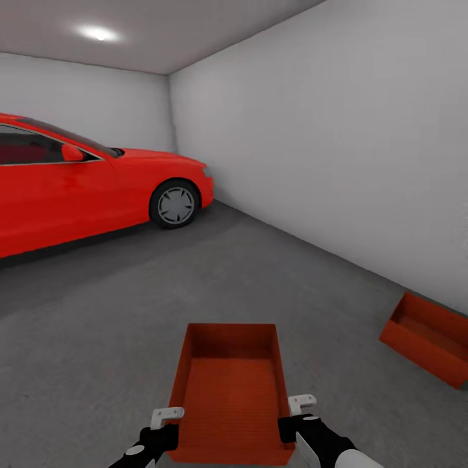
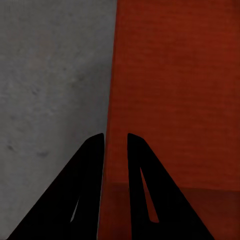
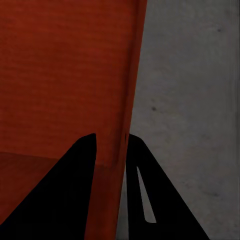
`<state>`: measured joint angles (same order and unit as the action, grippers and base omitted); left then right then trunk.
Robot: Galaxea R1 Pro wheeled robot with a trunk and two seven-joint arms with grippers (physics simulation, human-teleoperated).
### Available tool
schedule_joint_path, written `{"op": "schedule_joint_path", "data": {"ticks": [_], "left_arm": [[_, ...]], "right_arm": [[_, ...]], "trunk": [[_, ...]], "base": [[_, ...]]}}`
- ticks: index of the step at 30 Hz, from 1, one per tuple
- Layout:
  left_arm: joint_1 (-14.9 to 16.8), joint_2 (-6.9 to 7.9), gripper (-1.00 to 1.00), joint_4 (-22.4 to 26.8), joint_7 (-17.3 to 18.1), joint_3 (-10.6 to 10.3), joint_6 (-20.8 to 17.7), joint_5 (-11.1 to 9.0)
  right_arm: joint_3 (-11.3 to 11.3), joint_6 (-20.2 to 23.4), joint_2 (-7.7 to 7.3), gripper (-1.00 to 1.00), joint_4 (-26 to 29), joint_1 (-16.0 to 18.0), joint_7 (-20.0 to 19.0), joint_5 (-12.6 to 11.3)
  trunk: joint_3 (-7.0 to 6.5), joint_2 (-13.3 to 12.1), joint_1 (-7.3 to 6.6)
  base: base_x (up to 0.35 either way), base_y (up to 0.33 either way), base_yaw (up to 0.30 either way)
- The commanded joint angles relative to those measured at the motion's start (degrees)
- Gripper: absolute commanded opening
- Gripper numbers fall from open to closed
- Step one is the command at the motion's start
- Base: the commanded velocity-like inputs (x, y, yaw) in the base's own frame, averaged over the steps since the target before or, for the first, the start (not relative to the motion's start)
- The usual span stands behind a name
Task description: Move the two storage containers from the living room to the garage. In the garage, place one container on the floor and stack the other container on top of it (either order is fine).
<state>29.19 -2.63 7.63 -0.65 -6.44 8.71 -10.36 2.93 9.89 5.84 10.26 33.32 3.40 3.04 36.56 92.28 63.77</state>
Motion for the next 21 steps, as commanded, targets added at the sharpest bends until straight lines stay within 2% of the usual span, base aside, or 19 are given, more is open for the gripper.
{"op": "schedule_joint_path", "data": {"ticks": [1,14,21], "left_arm": [[0.07,0.52,-1.00,0.19,-0.35,-1.40,0.16,-0.28],[0.07,0.52,-1.00,0.19,-0.35,-1.39,0.16,-0.28],[0.07,0.52,-1.00,0.19,-0.34,-1.41,0.16,-0.29]], "right_arm": [[3.84,0.39,-0.04,-1.00,-0.15,-0.01,-2.52,-0.67],[3.84,0.39,-0.04,-1.00,-0.16,-0.01,-2.61,-0.74],[3.84,0.39,-0.04,-1.00,-0.16,-0.01,-2.61,-0.76]], "trunk": [[0.05,0.02,0.01],[0.05,0.02,0.01],[0.05,0.02,0.01]], "base": [[0.172,0.096,-0.283],[0.138,0.032,-0.283],[0.039,0.001,-0.283]]}}
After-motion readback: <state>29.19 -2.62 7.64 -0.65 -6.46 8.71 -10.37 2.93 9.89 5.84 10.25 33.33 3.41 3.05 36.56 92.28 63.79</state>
